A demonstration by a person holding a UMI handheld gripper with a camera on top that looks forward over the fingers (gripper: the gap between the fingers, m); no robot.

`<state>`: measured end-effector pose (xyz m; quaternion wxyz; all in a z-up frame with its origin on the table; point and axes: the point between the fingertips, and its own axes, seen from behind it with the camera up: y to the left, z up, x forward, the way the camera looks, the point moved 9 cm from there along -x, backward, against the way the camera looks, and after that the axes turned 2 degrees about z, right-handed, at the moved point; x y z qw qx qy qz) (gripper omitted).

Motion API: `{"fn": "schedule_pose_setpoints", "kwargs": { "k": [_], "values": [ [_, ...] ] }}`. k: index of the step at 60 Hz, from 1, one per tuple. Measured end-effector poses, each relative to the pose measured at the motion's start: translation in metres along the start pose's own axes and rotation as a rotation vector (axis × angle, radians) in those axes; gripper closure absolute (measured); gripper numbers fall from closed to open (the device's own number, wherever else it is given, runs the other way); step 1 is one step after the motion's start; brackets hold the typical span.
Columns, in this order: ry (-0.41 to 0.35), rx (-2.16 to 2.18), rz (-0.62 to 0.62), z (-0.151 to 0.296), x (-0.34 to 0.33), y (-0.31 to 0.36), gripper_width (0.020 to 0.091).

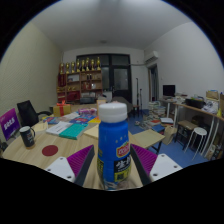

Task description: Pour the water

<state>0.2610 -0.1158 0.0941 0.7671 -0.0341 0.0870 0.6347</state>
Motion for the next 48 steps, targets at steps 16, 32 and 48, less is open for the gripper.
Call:
{"fn": "schedule_pose_setpoints", "kwargs": {
  "k": [16,32,48],
  "values": [
    [0.010,-0.003,-0.055,-0.015,0.015,0.000,0.0519],
    [0.118,-0.092,-0.110,0.013,0.012,0.025,0.0616],
    [0.083,-0.597,-0.124,0.117,0.015,0.156,0.0631]
  ]
}}
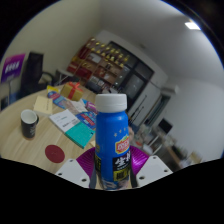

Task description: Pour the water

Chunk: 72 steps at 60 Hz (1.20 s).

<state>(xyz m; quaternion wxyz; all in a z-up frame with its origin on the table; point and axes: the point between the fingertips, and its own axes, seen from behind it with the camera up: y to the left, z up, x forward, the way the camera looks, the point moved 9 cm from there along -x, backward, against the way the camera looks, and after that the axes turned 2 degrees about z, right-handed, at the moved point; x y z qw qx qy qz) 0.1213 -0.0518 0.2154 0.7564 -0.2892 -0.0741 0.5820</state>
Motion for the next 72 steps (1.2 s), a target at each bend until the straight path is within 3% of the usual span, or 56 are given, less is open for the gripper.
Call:
{"fn": "schedule_pose_setpoints", "kwargs": {
  "k": [5,16,30,43,55,63,65,72],
  "values": [
    [0.016,-0.270,-0.019,0.047,-0.003,0.023,0.0634],
    [0.062,-0.937,-0.061,0.090,0.017,0.104,0.0634],
    [0.068,-1.511,-0.131,0.115,0.038,0.163,0.0632],
    [0.096,-1.684,-0.116,0.120,0.055,0.165,0.0628],
    [0.024,-1.357,-0.075,0.136,0.061,0.154,0.0629],
    [-0.110,-0.703,-0.015,0.169,0.061,0.128,0.0632],
    [-0.163,-0.523,-0.021,0.168,0.034,0.125,0.0629],
    [-0.202,-0.019,0.078,0.155,0.058,0.115,0.0630]
  ]
}}
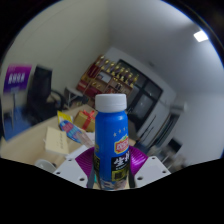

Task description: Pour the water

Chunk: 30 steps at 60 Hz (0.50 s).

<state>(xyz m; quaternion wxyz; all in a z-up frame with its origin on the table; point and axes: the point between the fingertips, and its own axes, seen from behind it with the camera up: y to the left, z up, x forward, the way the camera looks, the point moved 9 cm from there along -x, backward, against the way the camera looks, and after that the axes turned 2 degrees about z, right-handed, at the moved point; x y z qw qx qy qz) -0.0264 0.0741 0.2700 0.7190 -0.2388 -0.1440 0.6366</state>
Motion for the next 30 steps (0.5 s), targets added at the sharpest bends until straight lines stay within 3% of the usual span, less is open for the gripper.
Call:
{"fn": "schedule_pose_setpoints", "kwargs": {
  "k": [4,8,12,19,26,30],
  "values": [
    [-0.009,0.225,0.035,-0.041,-0.011,0.012,0.0632],
    [0.025,0.333,0.106,-0.053,-0.006,0.010,0.0633],
    [0.039,0.415,0.138,-0.100,0.003,0.043,0.0630],
    [0.067,0.500,0.200,-0.129,0.019,0.053,0.0629],
    [0.070,0.528,0.265,-0.166,0.023,0.065,0.0612],
    [0.019,0.547,0.253,-0.170,0.022,0.053,0.0616]
  ]
}}
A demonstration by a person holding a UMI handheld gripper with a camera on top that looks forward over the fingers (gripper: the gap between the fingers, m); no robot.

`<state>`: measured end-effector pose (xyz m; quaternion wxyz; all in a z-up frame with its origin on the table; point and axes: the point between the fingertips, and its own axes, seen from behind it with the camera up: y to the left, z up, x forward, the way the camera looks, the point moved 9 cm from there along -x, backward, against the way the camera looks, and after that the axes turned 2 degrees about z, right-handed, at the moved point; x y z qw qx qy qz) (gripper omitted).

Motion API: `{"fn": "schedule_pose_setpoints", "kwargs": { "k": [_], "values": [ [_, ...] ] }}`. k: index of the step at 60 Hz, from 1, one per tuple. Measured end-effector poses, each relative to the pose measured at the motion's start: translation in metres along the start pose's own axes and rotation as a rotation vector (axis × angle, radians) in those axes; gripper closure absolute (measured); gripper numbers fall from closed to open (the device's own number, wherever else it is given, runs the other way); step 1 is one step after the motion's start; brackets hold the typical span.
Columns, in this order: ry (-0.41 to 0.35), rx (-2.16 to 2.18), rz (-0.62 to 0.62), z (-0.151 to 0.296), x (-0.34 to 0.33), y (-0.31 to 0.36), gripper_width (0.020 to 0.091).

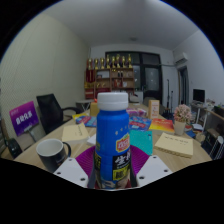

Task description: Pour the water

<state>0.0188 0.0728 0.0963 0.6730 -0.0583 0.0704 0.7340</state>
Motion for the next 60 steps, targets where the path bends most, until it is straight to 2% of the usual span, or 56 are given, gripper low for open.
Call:
{"fn": "schedule_pose_setpoints", "kwargs": {
  "k": [7,8,9,12,17,22,32,44,60],
  "values": [
    [-0.010,0.002,0.013,-0.002,0.003,0.006,0.0603],
    [-0.007,0.003,0.013,-0.002,0.002,0.006,0.0543],
    [-0.002,0.004,0.013,-0.002,0.001,0.005,0.0554],
    [0.033,0.011,0.017,-0.002,-0.001,0.004,0.0496],
    [0.189,0.054,0.023,-0.009,-0.008,0.008,0.0372],
    [0.183,0.065,0.016,0.001,-0.029,0.011,0.0263],
    [0.237,0.052,-0.090,0.018,-0.108,0.026,0.0269],
    [0.264,0.070,-0.165,0.065,-0.226,0.099,0.0272],
    [0.227,0.033,-0.209,0.106,-0.340,0.180,0.0279]
  ]
}}
